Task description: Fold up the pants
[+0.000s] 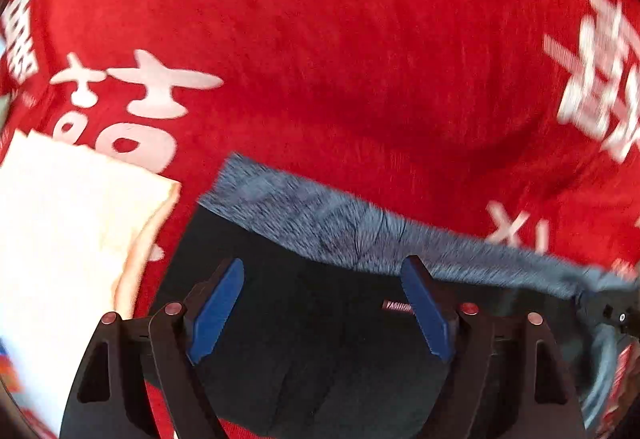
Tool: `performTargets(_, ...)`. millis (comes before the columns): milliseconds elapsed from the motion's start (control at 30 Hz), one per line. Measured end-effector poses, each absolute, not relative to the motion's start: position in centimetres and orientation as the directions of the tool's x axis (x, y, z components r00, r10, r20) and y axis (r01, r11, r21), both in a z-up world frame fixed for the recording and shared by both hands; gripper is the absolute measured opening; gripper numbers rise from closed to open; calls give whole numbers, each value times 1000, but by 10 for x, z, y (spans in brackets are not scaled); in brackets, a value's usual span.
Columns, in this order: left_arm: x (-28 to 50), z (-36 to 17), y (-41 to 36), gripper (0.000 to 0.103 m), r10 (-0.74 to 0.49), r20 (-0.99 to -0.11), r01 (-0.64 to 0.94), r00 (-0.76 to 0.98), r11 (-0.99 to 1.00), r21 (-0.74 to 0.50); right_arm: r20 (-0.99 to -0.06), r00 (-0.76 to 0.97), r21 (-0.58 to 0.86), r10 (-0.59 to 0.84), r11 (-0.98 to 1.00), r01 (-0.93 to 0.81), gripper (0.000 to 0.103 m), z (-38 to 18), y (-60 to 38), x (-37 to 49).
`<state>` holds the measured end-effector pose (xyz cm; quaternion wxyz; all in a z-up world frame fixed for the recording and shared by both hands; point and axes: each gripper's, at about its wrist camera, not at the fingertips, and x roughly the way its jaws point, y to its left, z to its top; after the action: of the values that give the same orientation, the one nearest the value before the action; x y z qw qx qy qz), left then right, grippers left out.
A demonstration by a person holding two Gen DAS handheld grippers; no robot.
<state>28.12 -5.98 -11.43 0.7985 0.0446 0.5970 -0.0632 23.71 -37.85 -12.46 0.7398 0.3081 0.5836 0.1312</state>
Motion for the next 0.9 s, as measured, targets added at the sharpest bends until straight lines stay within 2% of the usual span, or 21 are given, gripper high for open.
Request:
performTargets(67, 282, -130, -64, 81, -28, -964, 169, 265, 985, 18, -829, 235, 547, 508, 824, 149, 36, -136, -363, 246)
performTargets(133, 284, -148, -83, 81, 41, -957, 189, 288, 977, 99, -868, 211, 483, 449, 862, 155, 36, -150, -359, 252)
performTargets(200, 288, -157, -91, 81, 83, -947, 203, 310, 967, 151, -891, 228, 432, 393, 889, 154, 22, -158, -362, 256)
performTargets(300, 293, -157, -95, 81, 106, -949, 173, 297, 971, 162, -887, 287, 420, 362, 891, 173, 21, -158, -371, 261)
performTargets(433, 278, -135, -103, 81, 72, -955, 179, 288, 976, 128, -848, 363, 482, 387, 847, 223, 28, -140, -392, 253)
performTargets(500, 261, -124, -111, 81, 63, -955, 203, 290, 971, 126, -838, 385, 489, 387, 845, 216, 45, -127, -400, 238)
performTargets(533, 250, -120, -116, 81, 51, -957, 221, 285, 968, 117, -834, 400, 489, 380, 845, 216, 57, -119, -403, 225)
performTargets(567, 239, -116, -123, 81, 38, -959, 242, 281, 964, 109, -833, 408, 488, 375, 845, 219, 62, -114, -406, 217)
performTargets(767, 173, -102, -165, 81, -37, -974, 368, 222, 929, 48, -842, 391, 501, 373, 809, 307, 63, -107, -421, 150)
performTargets(900, 133, -99, -190, 81, -97, -983, 458, 159, 889, -13, -878, 347, 452, 329, 808, 378, 63, -106, -434, 97)
